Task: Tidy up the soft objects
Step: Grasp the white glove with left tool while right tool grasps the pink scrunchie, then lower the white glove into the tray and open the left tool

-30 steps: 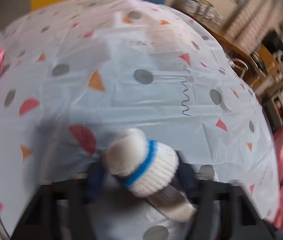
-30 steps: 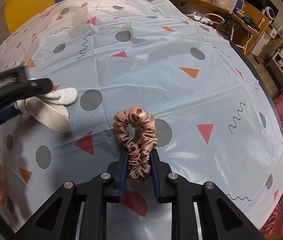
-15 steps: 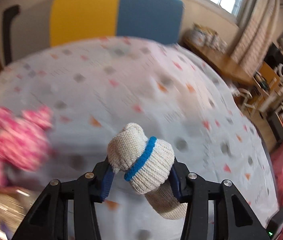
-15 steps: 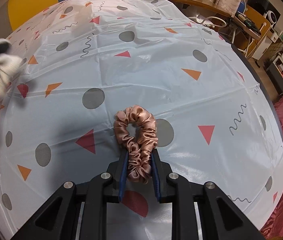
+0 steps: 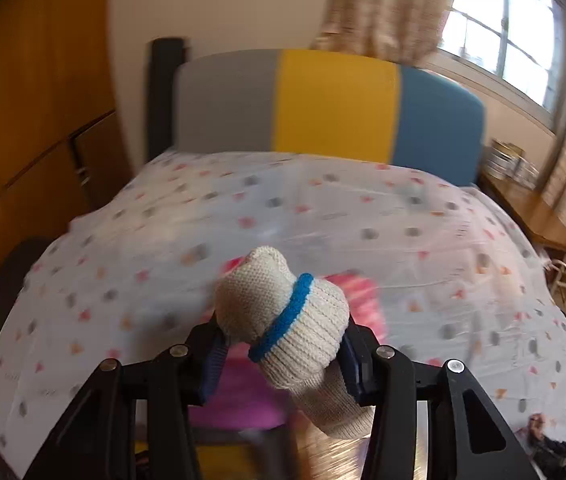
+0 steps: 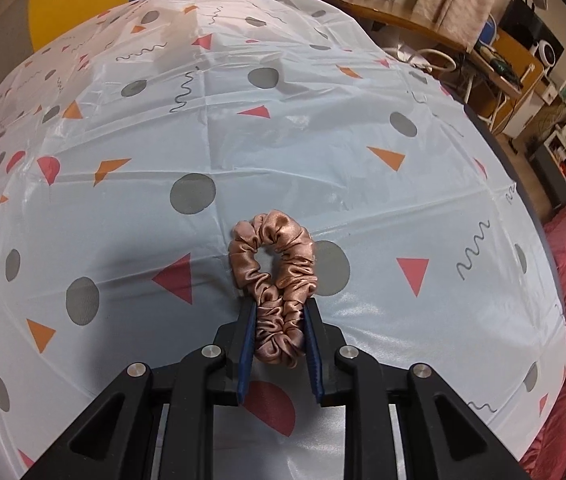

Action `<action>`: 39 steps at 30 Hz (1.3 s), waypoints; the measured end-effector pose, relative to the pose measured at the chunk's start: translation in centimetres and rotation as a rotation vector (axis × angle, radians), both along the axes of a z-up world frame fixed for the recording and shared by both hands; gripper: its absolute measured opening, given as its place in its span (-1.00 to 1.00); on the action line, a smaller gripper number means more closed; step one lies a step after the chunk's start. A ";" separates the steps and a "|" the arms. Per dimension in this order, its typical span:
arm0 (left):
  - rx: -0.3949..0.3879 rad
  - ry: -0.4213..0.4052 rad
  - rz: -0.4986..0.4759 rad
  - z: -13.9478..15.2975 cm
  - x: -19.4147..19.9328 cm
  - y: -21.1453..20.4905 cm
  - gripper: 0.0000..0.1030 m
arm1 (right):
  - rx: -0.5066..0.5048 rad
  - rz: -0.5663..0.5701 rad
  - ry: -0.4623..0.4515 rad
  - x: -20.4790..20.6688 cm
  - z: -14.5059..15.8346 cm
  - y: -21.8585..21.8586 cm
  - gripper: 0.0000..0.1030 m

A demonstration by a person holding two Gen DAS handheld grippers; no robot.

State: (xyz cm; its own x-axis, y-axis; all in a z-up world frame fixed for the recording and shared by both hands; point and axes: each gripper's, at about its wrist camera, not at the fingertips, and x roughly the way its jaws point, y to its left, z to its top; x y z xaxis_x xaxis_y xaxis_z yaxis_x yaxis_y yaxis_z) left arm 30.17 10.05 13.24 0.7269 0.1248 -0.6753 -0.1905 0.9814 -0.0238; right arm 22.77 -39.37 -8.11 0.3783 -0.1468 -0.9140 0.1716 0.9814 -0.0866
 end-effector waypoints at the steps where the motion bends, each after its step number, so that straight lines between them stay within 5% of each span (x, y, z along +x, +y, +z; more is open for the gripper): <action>1: -0.004 0.002 0.020 -0.1 -1.0 1.4 -0.06 | -0.006 0.003 -0.004 -0.1 0.0 0.1 -0.58; 9: -0.024 0.016 0.119 -3.6 -10.9 10.6 -0.06 | -0.065 0.031 -0.023 -0.7 0.1 1.3 -0.59; 22: -0.095 0.079 0.202 -11.3 -25.6 13.6 -0.05 | -0.086 0.030 -0.026 -0.8 0.1 1.6 -0.61; 29: 0.034 0.070 0.242 -12.9 -30.0 12.4 -0.03 | -0.096 -0.012 -0.009 -0.6 0.2 2.1 -0.64; 39: 0.037 0.057 0.204 -13.8 -31.0 10.7 -0.01 | 0.034 0.012 0.015 1.6 1.0 7.7 -0.66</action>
State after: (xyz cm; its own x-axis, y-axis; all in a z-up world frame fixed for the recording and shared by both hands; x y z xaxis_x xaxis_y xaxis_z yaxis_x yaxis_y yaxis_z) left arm -0.81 20.77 -0.55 0.6445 0.2909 -0.7071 -0.3858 0.9222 0.0278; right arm 24.35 -31.71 -7.13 0.3660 -0.1109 -0.9240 0.1589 0.9857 -0.0553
